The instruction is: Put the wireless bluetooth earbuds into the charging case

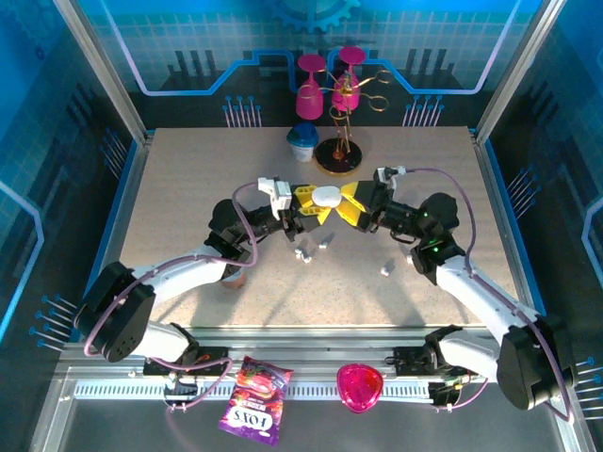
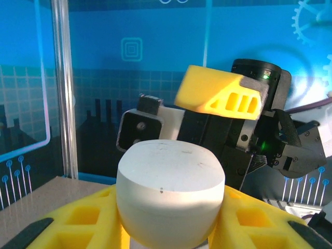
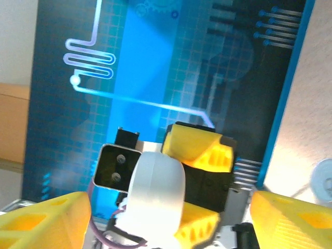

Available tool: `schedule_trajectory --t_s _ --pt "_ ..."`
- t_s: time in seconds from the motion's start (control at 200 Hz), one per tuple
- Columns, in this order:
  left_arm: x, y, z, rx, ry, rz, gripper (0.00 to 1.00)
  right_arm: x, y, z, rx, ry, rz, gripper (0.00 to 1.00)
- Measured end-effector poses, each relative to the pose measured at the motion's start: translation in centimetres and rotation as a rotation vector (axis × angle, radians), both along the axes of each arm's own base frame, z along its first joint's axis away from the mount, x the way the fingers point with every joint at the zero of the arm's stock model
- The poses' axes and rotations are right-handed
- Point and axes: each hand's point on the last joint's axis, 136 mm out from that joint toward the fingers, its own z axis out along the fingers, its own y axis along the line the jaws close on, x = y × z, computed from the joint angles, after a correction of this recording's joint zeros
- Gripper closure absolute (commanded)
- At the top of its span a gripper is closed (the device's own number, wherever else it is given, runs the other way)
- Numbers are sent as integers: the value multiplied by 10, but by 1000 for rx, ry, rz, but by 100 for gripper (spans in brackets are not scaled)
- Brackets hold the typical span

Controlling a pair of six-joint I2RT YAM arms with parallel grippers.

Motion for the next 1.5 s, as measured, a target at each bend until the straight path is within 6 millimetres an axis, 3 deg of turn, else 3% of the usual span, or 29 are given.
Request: schedule_trajectory --t_s 0.22,0.485,0.665,0.79,0.916,1.131,1.496 --pt "2 12 1 12 109 17 73 -2 -15 -1 -211 -207 -94 11" --pt "-3 13 -16 59 236 -40 75 -6 -26 14 -527 -612 -165 3" --pt "-18 14 -11 70 255 -95 75 -22 -11 5 -625 -805 -90 1" --pt "-29 15 -4 69 246 -132 76 -34 4 11 -642 -915 -33 1" --pt "-36 16 0 67 248 -163 76 -34 11 16 -653 -961 -22 1" --pt "-44 16 4 68 246 -198 76 -25 15 3 -694 -938 -17 1" --pt "-46 18 1 82 239 -215 76 -23 17 1 -711 -918 -31 2"
